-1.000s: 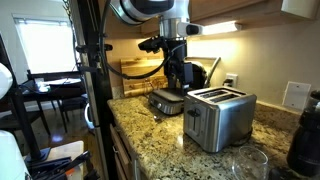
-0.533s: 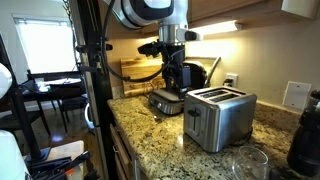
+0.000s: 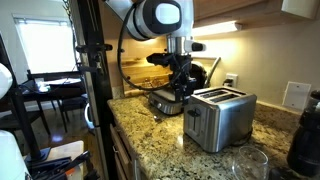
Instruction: Push down the toaster lever
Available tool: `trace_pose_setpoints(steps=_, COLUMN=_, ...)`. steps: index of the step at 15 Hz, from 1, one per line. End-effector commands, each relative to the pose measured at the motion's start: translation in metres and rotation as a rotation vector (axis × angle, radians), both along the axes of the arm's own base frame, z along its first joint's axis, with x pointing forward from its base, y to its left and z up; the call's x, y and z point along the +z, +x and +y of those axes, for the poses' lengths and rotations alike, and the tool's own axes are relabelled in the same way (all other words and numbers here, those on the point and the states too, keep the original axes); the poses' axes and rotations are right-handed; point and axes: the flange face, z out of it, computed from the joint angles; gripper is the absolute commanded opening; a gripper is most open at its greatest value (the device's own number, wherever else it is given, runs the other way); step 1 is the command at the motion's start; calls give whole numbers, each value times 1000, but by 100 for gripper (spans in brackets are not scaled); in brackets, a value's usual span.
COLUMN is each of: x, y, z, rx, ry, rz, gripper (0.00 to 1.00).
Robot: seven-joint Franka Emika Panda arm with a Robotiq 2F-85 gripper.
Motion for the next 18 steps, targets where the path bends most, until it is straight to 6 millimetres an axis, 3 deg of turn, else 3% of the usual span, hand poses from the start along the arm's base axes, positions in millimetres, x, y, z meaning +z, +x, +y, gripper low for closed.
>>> trace_pose_setpoints(steps=1, x=-7, y=14, z=-12, rx=-35, ry=-1, rz=-19, gripper=21)
trace_pose_setpoints(steps=4, x=-16, y=14, z=-14, rx=-46, ry=9, rz=1, gripper=4)
trace_pose_setpoints(steps=6, x=-23, y=10, z=-14, rx=-33, ry=12, rz=-3, gripper=0)
trace_pose_setpoints(steps=18, x=-93, y=15, z=-16, rx=30, ry=-22, rz=0, gripper=3)
